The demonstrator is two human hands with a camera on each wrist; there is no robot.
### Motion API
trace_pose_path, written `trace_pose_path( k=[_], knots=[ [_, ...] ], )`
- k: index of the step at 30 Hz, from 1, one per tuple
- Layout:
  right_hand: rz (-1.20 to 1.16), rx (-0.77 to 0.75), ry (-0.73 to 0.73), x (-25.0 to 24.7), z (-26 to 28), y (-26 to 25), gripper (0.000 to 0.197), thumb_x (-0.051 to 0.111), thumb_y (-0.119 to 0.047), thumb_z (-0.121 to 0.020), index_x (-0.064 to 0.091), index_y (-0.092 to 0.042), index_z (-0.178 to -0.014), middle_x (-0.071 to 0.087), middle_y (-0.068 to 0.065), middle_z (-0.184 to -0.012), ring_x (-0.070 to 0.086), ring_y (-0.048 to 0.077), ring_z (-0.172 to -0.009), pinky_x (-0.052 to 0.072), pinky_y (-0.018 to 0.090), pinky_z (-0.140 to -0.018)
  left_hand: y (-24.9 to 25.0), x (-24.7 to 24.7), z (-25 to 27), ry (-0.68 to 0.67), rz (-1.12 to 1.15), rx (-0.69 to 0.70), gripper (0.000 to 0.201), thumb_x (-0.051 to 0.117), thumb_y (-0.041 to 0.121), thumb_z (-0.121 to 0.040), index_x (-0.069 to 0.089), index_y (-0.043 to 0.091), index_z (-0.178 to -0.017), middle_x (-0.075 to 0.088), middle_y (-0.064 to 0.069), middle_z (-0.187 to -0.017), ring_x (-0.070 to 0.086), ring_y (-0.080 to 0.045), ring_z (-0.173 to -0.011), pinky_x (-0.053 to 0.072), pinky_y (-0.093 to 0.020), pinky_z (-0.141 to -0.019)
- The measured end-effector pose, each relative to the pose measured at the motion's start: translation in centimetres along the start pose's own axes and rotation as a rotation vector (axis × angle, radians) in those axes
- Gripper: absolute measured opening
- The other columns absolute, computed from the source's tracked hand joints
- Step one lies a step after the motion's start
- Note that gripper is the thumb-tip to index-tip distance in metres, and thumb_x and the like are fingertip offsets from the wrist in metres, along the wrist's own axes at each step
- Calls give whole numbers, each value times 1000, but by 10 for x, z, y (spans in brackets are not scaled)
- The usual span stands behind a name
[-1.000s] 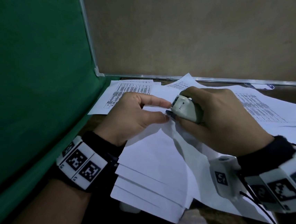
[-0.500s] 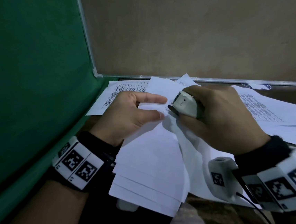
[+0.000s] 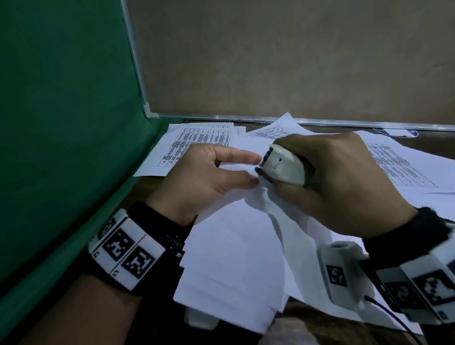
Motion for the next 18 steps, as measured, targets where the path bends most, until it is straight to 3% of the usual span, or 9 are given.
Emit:
trace_pose_path(
  k=[3,6,9,11,12,13,15,16,18],
  knots=[
    [-88,-14,144,-12,0,-6,24,79,-25,-84,58,-34,-80,49,-6,-61,43,12,-58,33,18,-55,-3,-1,1,11,73,-57,28,76,-4,-85,79,10,-109,79,-17,-101,69,-16,-77,58,-21,-75],
    [-45,19,293,-22,2,1,8,74,-26,-82,71,-22,-89,56,-6,-64,49,17,-60,42,28,-57,6,-2,2,-19,260,-120,21,61,4,-98,77,4,-111,79,-12,-97,72,-16,-84,59,-18,-72],
    [-13,89,451,-33,6,14,13,77,-22,-84,72,-17,-96,63,0,-69,57,22,-61,45,35,-59,15,-2,6,-162,601,-221,48,35,7,-88,67,-6,-122,72,-30,-117,74,-31,-92,62,-32,-76],
    [-17,133,571,-42,9,19,16,77,-22,-85,72,-15,-98,66,4,-73,60,25,-63,48,38,-59,17,-5,7,-244,675,-210,60,23,-5,-84,60,-6,-131,72,-29,-117,77,-26,-80,61,-24,-60],
    [-30,151,619,-47,11,21,16,76,-23,-85,72,-14,-98,66,5,-75,60,26,-65,49,40,-60,15,-7,7,-250,581,-177,61,22,-13,-88,58,-3,-136,73,-25,-119,78,-25,-85,61,-23,-62],
    [-44,164,654,-50,13,22,14,75,-23,-86,71,-14,-96,66,5,-75,59,26,-65,49,39,-61,12,-9,5,-238,399,-104,58,28,-17,-94,58,3,-140,74,-19,-121,77,-25,-97,63,-26,-73],
    [-77,192,690,-54,14,23,15,75,-26,-90,68,-14,-90,62,4,-71,55,24,-64,46,35,-60,7,-16,-2,-107,-27,60,39,56,-4,-100,69,16,-131,80,-4,-111,76,-22,-105,60,-39,-95],
    [-95,205,698,-55,14,23,17,75,-27,-90,67,-14,-87,60,3,-69,52,22,-63,43,34,-59,6,-24,-7,-16,-172,119,27,66,5,-97,77,19,-117,81,4,-100,77,-16,-96,59,-39,-95],
    [-115,223,718,-57,15,23,18,75,-27,-90,65,-13,-85,58,3,-68,49,20,-62,41,30,-58,19,-35,-6,145,-280,290,10,69,11,-92,78,16,-89,72,17,-69,65,2,-67,53,-23,-75]
  ],
)
Point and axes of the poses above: each hand's wrist, its own z-axis away from the middle knuckle, its own x-axis out of the palm, y = z × x, the point moved 6 cm from there along -z, towards the middle knuckle
